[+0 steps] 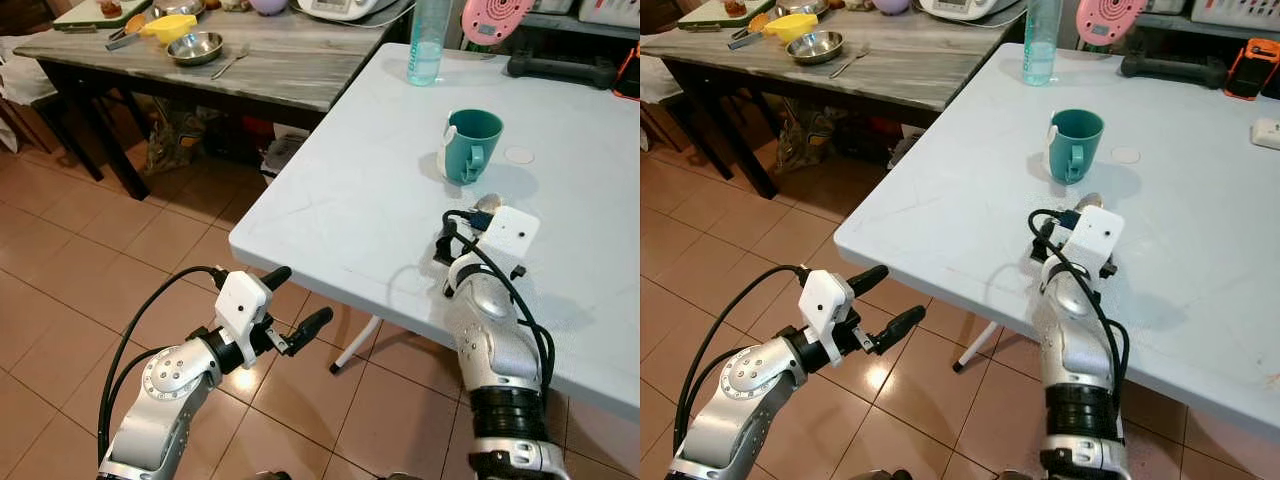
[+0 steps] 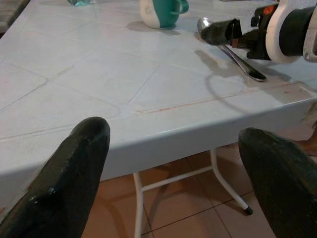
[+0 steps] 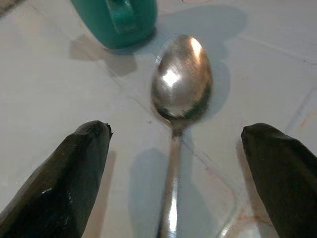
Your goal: Setting the table
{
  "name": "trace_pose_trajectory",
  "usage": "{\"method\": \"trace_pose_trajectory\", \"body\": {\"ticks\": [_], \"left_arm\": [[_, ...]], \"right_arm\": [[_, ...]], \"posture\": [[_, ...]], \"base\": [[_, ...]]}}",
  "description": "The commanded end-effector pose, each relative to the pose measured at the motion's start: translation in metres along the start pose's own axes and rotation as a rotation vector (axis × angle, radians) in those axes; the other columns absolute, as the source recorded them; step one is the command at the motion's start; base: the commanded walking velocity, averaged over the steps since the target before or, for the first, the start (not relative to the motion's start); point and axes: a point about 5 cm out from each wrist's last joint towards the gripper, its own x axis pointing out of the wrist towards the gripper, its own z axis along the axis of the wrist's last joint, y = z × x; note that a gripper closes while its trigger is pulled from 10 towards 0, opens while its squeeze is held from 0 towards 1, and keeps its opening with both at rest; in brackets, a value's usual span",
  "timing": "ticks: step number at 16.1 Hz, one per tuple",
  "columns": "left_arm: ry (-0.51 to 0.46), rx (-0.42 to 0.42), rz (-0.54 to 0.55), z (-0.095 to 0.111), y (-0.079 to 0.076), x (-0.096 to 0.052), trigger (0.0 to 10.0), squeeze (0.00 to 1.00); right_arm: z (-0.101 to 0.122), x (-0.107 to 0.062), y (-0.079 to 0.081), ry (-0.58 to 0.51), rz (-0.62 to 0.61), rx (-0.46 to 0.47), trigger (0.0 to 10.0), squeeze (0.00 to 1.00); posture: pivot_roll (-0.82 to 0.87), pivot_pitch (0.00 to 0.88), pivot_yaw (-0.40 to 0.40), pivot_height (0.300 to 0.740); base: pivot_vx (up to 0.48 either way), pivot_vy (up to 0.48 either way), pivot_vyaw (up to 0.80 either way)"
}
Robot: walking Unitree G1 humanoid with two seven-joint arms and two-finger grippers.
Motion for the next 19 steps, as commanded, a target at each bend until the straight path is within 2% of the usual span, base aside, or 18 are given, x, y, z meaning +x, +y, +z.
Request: {"method": "trace_pose_trajectory", "body": {"ticks": [1,2,5,9,19], "left_arm": [[0.013,0.006,-0.006,-0.001,0.0,-0.002,10.0,0.0],[0.014,0.003,-0.01,-0.001,-0.001,-0.002,10.0,0.0],[0.012,0.005,-0.02,-0.001,-0.001,-0.001,10.0,0.0],[0.012,0.01,-0.018,-0.001,0.0,-0.001,10.0,0.0],[0.002,-0.004,-0.041,-0.001,-0.001,-0.001,10.0,0.0]], "right_arm": [[-0.007,0.001,0.002,0.043,-0.008,-0.017,4.8,0.0],[-0.014,0.003,0.001,0.081,-0.017,-0.033,0.0,0.0],[-0.026,0.006,0.005,0.154,-0.035,-0.126,0.0,0.0],[-0.033,0.006,0.01,0.192,-0.002,-0.157,0.0,0.0],[-0.045,0.004,0.007,0.244,0.017,-0.186,0.0,0.0]], "posture": [[-0.03,0.135,0.088,0.74],[-0.03,0.135,0.089,0.74],[-0.03,0.135,0.088,0.74],[-0.03,0.134,0.086,0.74],[-0.03,0.131,0.086,0.74]], "base": [[0.0,0.0,0.0],[0.0,0.0,0.0],[0.0,0.0,0.0],[0.0,0.0,0.0],[0.0,0.0,0.0]]}}
